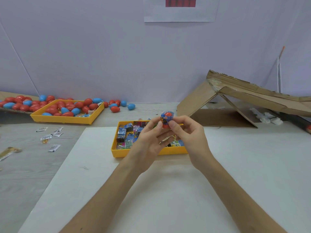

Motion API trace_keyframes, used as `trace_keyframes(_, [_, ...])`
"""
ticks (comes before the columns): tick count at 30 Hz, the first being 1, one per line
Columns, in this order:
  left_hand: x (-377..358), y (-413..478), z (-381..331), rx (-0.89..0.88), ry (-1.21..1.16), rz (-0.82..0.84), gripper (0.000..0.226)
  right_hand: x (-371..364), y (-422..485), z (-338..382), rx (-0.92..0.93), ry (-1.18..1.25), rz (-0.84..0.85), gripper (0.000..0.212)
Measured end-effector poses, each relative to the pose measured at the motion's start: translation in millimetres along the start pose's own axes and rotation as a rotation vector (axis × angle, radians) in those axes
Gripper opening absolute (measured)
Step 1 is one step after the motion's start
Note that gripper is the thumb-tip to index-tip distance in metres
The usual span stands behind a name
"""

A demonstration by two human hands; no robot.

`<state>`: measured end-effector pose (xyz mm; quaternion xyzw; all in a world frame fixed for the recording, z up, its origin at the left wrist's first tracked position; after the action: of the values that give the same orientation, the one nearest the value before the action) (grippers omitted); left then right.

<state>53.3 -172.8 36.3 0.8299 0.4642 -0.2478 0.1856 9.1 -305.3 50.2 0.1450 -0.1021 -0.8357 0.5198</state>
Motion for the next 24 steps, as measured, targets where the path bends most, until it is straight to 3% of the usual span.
trace_keyframes(10, [0,2,0,-0.023,0.036,0.008,0.042,1,2,-1,0.005,-0.053,-0.003,0.033])
trace_keyframes(12, [-1,2,-1,-0.031,0.028,0.012,0.040,-1,1,0,0.049,-0.049,-0.019,0.027])
trace_keyframes(14, [-1,3,-2,-0.042,0.031,0.008,0.038,-2,-1,-1,0.105,-0.051,-0.040,0.019])
trace_keyframes(18, [-1,2,-1,-0.049,0.040,0.007,0.037,-4,-5,-3,0.247,-0.145,-0.086,0.033])
trace_keyframes(24, [-6,-2,0,0.032,-0.034,0.042,0.037,0,-10,0,0.648,-0.364,-0.226,0.045])
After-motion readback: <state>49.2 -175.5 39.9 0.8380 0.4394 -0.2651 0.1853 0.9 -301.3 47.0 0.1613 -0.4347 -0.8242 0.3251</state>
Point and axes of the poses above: each hand's wrist, its own y-axis towards the middle knuckle, its own x-axis out of the back of the hand, z = x × y, the point moved 2 cm from there along y, towards the middle knuckle, and after that the axes turned 10 degrees about -z, right-handed, at the moved point
